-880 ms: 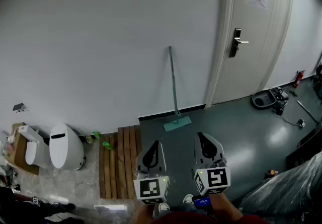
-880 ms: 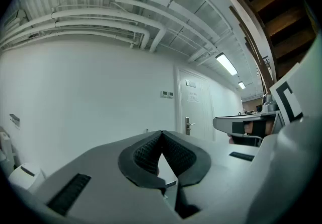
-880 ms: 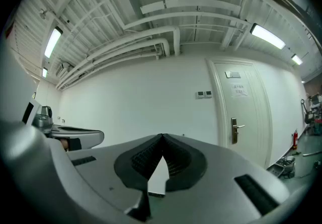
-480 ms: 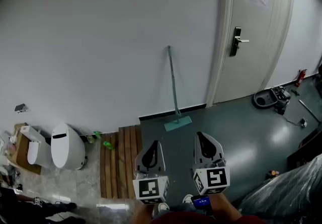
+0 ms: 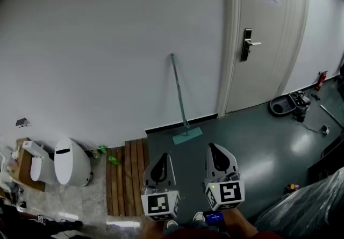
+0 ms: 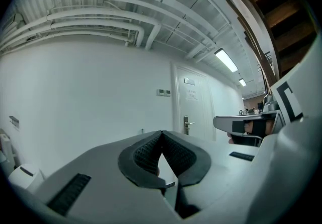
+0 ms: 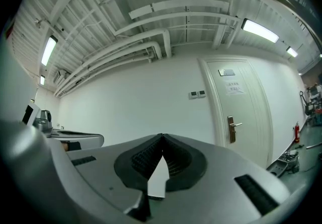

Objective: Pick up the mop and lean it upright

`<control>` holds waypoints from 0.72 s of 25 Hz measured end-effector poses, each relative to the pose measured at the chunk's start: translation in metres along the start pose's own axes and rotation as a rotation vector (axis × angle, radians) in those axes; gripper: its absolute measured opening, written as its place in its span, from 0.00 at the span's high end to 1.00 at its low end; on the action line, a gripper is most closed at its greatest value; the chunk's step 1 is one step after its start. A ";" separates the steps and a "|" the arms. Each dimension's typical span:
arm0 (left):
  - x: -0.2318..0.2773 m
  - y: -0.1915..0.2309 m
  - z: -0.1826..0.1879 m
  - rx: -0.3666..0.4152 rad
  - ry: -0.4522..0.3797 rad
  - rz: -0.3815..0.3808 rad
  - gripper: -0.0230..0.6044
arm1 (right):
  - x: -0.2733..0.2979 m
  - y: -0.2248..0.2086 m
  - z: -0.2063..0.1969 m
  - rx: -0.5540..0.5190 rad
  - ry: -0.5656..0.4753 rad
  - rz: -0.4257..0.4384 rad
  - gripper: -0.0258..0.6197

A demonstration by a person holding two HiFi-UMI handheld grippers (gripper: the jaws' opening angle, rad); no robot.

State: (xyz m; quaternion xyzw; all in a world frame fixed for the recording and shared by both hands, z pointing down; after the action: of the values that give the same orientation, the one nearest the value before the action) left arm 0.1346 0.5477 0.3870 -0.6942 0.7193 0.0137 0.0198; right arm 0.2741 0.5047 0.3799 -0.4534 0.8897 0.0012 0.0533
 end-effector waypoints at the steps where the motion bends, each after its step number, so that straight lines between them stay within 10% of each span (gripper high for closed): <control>1: 0.002 -0.004 0.001 -0.005 -0.003 0.003 0.94 | 0.000 -0.004 -0.001 0.004 0.000 0.004 0.93; 18: 0.056 0.003 -0.014 0.015 0.040 -0.021 0.92 | 0.049 -0.023 -0.007 -0.012 0.014 0.013 0.93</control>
State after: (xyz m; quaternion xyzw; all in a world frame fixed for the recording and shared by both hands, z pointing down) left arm 0.1298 0.4910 0.3984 -0.7017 0.7123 -0.0059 0.0106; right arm 0.2638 0.4515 0.3834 -0.4481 0.8929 0.0038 0.0445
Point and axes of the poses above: the fingertips, and each gripper's own axes: x forward along the fingers, y to its left, z out of its top, the point moved 2 cm from there along -x, backward along the fingers, and after that the axes turned 5 degrees about z, right-handed, at the moved point
